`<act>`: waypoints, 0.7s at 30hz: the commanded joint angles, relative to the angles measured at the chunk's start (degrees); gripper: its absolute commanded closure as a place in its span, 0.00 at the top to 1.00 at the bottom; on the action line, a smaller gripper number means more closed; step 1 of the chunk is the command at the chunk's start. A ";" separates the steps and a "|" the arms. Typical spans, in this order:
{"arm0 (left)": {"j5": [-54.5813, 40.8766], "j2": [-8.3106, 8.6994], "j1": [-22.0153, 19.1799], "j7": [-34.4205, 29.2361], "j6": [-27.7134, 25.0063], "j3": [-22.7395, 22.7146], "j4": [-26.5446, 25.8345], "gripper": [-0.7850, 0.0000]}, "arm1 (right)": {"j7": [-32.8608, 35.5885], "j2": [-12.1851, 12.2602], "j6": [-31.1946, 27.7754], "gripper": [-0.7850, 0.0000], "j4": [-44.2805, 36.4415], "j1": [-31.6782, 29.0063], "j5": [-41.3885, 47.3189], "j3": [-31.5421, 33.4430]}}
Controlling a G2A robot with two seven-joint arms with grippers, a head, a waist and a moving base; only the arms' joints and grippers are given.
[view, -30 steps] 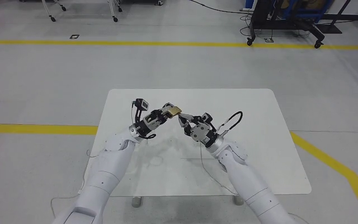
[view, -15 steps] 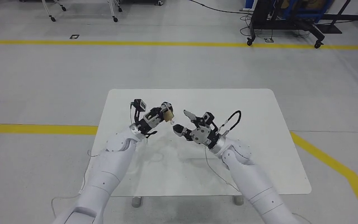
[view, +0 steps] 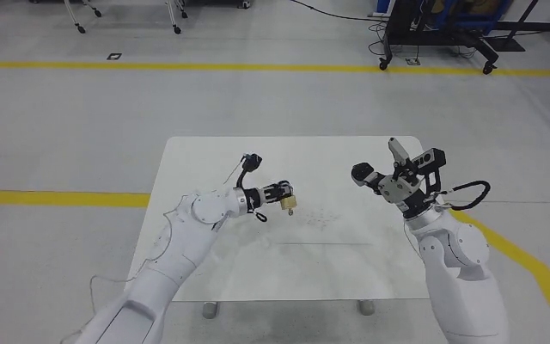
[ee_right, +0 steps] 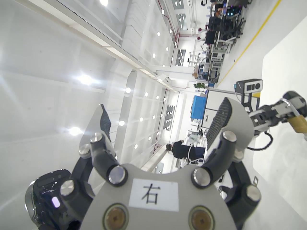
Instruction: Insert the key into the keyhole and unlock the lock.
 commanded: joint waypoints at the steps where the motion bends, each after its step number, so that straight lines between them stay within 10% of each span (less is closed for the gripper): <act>1: 4.38 -0.76 -1.20 -0.59 1.14 3.31 -0.08 0.00 | 0.07 -0.01 0.04 1.00 0.21 0.18 0.02 -0.31; 10: 15.01 -4.10 -5.65 5.68 3.63 11.39 5.50 0.00 | 0.07 -0.01 0.04 1.00 0.21 0.18 0.02 -0.31; 11: 15.70 -4.41 -6.04 5.64 3.73 12.01 6.35 0.15 | 0.07 -0.01 0.04 1.00 0.21 0.18 0.02 -0.31; 13: 16.86 -4.92 -6.77 5.23 3.56 13.01 7.96 1.00 | 0.07 -0.01 0.04 1.00 0.21 0.18 0.02 -0.31; 21: 7.97 -5.01 -8.94 3.24 2.07 8.41 8.77 1.00 | 0.07 -0.01 0.04 1.00 0.21 0.18 0.02 -0.31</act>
